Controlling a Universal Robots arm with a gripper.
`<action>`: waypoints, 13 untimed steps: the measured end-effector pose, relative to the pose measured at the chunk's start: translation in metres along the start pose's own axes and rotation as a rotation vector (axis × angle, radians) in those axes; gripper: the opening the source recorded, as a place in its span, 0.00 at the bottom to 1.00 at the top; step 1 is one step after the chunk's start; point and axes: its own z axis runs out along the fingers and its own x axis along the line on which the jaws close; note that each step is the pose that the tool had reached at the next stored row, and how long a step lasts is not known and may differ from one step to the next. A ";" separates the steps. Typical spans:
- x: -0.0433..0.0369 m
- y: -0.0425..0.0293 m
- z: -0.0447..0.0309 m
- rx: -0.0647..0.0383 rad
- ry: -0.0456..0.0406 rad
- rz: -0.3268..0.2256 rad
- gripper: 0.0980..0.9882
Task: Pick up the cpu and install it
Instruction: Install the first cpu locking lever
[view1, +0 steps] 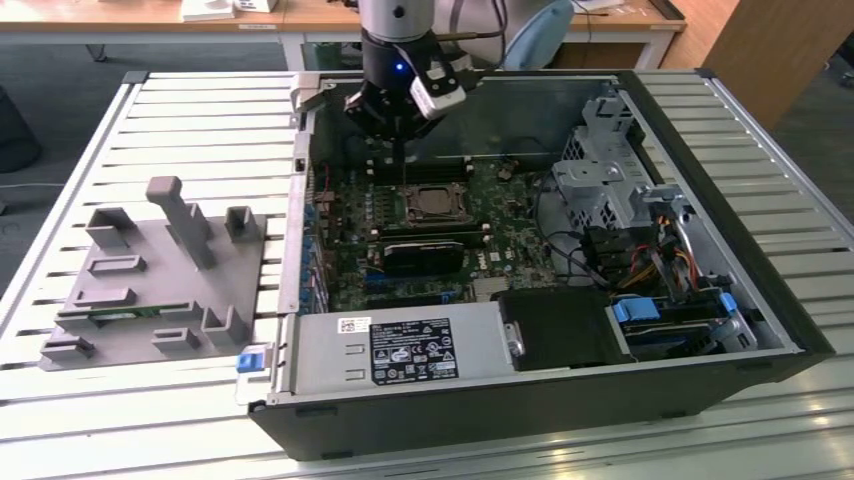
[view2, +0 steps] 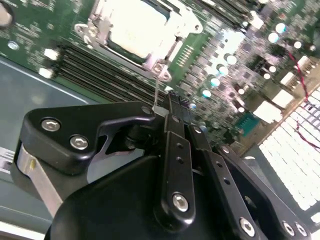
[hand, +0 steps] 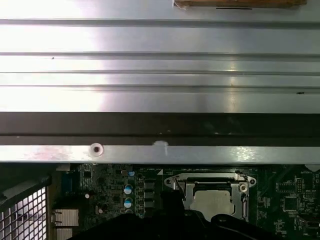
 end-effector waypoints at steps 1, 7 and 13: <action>-0.0032 0.0001 0.0001 0.000 0.0002 0.000 0.01; -0.0117 0.0001 0.0007 -0.002 0.0009 0.000 0.01; -0.0122 -0.0012 0.0033 -0.053 0.0012 0.001 0.01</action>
